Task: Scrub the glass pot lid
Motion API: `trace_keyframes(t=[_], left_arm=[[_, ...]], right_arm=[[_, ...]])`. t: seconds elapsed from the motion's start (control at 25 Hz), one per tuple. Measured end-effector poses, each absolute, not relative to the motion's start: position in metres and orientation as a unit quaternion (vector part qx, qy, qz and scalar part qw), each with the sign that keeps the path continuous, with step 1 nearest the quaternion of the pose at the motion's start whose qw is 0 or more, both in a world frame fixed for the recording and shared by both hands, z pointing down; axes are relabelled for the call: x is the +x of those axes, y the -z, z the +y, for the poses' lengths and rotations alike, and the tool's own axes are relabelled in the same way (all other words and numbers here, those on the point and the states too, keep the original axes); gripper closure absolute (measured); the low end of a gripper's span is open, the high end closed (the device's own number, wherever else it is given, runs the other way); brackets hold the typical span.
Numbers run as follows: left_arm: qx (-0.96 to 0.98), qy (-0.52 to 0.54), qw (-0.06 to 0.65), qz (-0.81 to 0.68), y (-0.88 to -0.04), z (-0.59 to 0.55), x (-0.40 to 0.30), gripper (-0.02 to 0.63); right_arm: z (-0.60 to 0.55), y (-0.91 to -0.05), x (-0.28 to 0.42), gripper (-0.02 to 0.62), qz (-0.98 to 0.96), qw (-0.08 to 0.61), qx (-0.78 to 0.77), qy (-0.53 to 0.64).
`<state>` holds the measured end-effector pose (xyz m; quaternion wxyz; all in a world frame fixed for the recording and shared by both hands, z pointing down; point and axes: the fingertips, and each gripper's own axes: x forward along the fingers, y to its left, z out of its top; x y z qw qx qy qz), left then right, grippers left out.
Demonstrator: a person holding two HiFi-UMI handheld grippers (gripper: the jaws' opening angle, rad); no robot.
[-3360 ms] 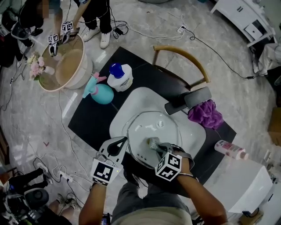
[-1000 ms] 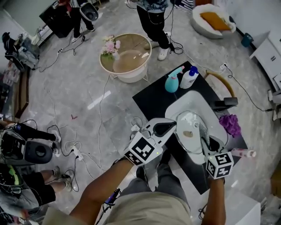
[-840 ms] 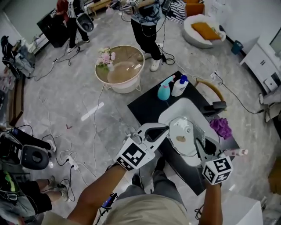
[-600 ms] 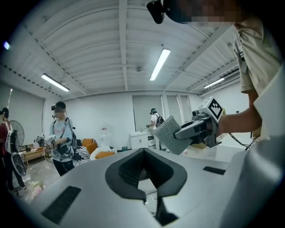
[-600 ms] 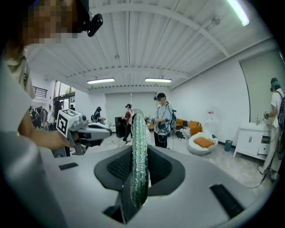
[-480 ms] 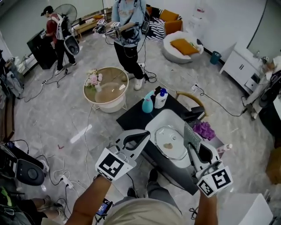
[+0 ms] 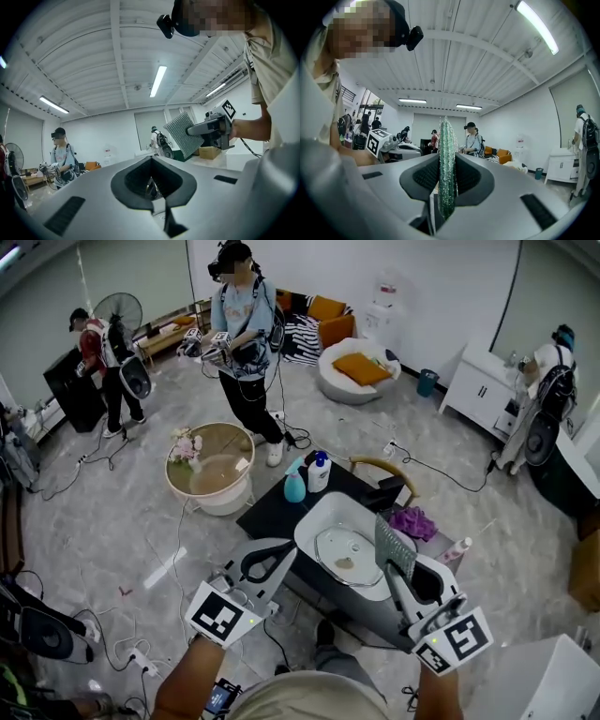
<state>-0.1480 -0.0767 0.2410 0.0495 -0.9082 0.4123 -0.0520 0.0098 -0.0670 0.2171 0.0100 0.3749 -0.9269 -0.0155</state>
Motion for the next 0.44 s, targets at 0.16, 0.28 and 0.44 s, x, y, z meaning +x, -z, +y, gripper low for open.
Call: trace_keyframes(t=[0.16,0.28,0.44], left_arm=[[-0.910,0.054,0.056,0.408,-0.234,-0.061,-0.148,0.594],[-0.911,0.053,0.057,0.406,-0.235,-0.054,-0.150,0.594],[-0.911,0.052,0.059,0.406,-0.239,-0.047,-0.151,0.594]], right_arm=[[-0.050,-0.211,0.012,0.520,-0.924,0.009,0.381,0.018],[-0.041,-0.214,0.012,0.520,-0.923,0.009,0.384,0.018],[-0.034,-0.218,0.012,0.519,-0.922,0.008,0.387,0.020]])
